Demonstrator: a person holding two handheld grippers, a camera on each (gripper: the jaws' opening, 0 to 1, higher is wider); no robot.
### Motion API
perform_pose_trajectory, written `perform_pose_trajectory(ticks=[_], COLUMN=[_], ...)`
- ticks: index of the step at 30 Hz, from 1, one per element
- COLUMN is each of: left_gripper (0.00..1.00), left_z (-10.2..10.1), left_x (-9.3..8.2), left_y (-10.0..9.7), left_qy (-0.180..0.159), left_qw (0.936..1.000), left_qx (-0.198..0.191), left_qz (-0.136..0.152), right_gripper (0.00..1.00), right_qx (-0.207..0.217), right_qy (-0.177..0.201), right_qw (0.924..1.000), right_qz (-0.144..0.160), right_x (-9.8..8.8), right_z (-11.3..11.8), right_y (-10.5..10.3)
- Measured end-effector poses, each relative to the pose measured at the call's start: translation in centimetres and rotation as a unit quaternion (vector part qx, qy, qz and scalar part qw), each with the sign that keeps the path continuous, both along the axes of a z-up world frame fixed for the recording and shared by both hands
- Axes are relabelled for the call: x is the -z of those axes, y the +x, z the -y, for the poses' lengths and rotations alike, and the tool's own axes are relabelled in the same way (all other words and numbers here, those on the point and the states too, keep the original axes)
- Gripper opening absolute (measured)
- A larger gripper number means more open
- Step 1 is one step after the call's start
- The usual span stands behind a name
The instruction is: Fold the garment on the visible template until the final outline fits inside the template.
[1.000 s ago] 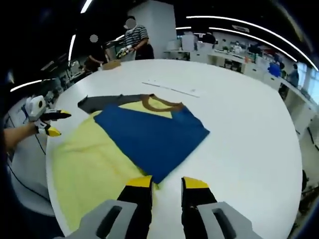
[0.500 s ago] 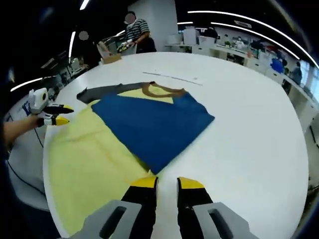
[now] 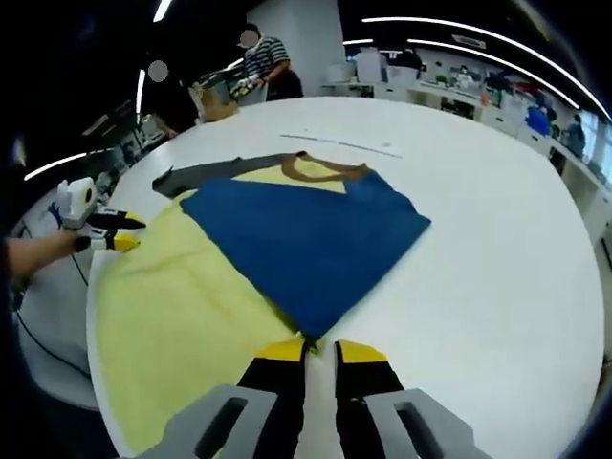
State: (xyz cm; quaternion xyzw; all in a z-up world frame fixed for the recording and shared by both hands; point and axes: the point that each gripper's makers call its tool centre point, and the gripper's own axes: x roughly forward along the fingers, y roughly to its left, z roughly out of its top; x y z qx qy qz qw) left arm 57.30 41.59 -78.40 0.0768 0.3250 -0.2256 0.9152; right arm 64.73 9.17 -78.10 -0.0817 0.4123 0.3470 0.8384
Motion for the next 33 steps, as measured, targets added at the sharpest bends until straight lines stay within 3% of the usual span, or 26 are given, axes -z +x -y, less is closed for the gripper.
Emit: perform_pose_trajectory(ticks=[6,10,12,24,33], left_gripper=[0.12,0.05,0.01,0.00,0.00], left_z=[0.6,0.5,0.6,0.6,0.7], left_x=[0.0,0.0,0.0,0.0,0.0], left_y=[-0.1,0.0,-0.1,-0.3,-0.6], left_qy=[-0.004,-0.012,-0.016,-0.021,-0.022], left_qw=[1.0000,0.9996,0.9995,0.9987,0.9985], left_qx=[-0.001,-0.023,-0.025,-0.044,-0.044], left_qz=[-0.002,-0.008,-0.012,-0.016,-0.022], right_gripper=[0.00,0.00,0.00,0.00,0.00], right_qx=[0.004,0.000,0.005,0.023,0.014], right_qy=[-0.002,-0.023,-0.054,-0.080,-0.104], right_qw=[1.0000,0.9997,0.9982,0.9959,0.9937], right_qz=[-0.001,0.009,0.027,0.035,0.039], right_x=[0.1,0.1,-0.1,-0.1,0.2], right_z=[-0.2,0.1,0.9,1.9,2.1], right_y=[0.0,0.0,0.4,0.8,0.8])
